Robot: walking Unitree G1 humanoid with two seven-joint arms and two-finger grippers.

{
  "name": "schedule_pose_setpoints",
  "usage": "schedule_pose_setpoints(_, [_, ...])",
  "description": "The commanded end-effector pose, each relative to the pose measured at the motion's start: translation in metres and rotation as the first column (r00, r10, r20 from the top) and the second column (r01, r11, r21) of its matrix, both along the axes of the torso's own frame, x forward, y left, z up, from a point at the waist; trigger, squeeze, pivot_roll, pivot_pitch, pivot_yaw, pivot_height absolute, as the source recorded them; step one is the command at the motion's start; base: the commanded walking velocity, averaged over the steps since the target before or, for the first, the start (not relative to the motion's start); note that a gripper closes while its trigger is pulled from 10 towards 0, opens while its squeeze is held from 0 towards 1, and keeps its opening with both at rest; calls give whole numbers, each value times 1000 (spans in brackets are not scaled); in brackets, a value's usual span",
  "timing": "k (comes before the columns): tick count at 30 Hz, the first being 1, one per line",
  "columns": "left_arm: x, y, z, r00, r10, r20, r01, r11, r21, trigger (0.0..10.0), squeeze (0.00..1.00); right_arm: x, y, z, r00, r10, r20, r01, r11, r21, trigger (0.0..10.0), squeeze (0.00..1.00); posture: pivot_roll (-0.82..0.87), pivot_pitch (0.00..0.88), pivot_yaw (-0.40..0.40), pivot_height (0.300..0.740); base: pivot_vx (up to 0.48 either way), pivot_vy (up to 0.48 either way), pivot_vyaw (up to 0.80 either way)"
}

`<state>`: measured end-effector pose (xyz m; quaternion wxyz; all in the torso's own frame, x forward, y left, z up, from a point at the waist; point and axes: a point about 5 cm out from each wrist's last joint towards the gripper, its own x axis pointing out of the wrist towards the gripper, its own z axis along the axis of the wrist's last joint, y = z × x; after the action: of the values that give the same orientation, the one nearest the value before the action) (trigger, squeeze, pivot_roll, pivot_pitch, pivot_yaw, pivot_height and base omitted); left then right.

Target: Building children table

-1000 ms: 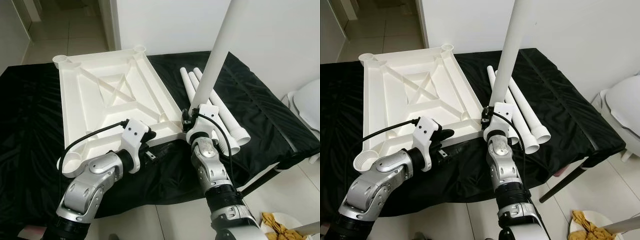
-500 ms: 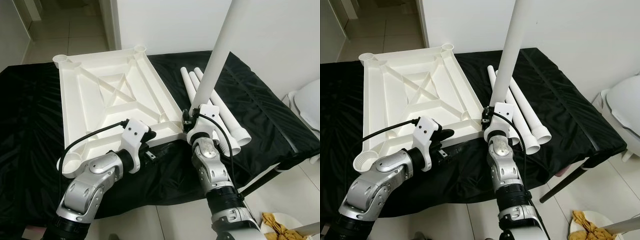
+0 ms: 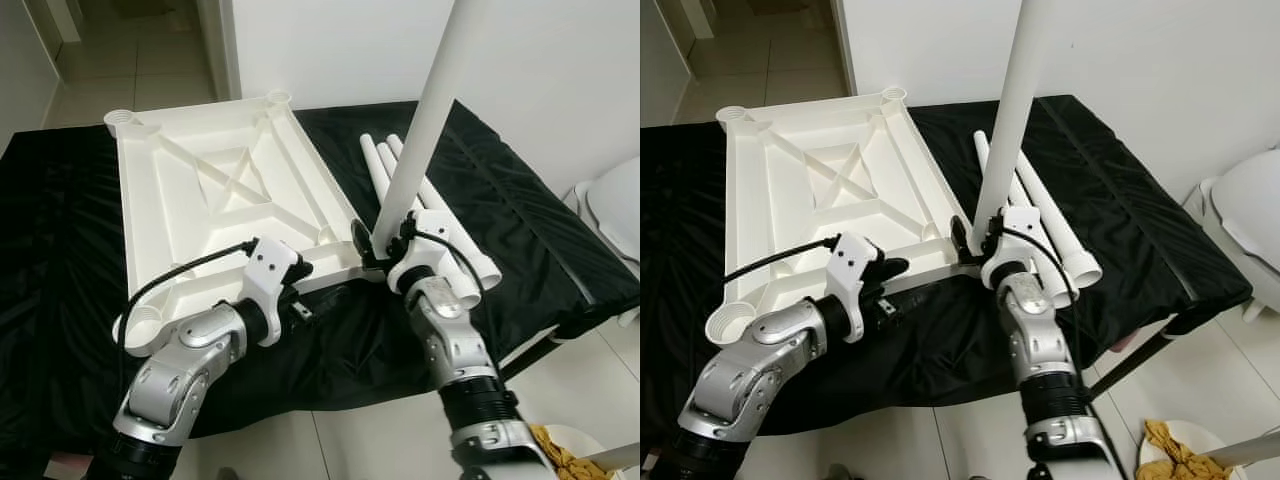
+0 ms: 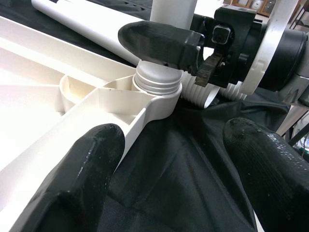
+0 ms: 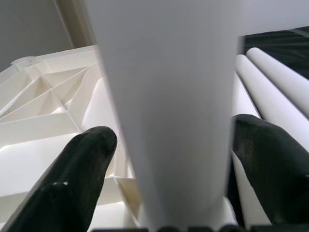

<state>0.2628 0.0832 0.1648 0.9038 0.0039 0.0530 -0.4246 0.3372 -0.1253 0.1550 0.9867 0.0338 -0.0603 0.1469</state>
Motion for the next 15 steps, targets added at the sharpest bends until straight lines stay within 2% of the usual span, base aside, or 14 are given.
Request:
schedule_pose_setpoints(1, [0, -2, 1, 1000, -12, 3, 12, 1000, 0, 10000, 0, 1, -4, 2, 999, 29, 13, -29, 1000, -6, 10000, 1000, -58, 43, -13, 740, 0, 0, 0])
schedule_pose_setpoints(5, [-1, -2, 1, 1000, -15, 3, 15, 1000, 3, 10000, 0, 6, -17, 5, 994, 108, 15, -107, 993, -58, 10000, 1000, -57, 42, -12, 740, 0, 0, 0])
schedule_pose_setpoints(6, [-1, -2, 1, 1000, -15, 3, 15, 1000, 3, 10000, 0, 8, -21, 5, 991, 132, 11, -131, 988, -80, 10000, 0, -57, 39, -11, 740, 0, 0, 0])
schedule_pose_setpoints(10, [0, -2, 1, 1000, -15, 3, 15, 1000, 3, 10000, 0, 11, -27, 5, 986, 166, 3, -164, 979, -117, 10000, 0, -55, 36, -12, 740, 0, 0, 0])
schedule_pose_setpoints(15, [1, -2, 2, 1000, -16, 8, 16, 1000, 5, 10000, 0, 18, -33, 3, 961, 275, -40, -278, 949, -149, 10000, 0, -50, 27, -11, 740, 0, 0, 0])
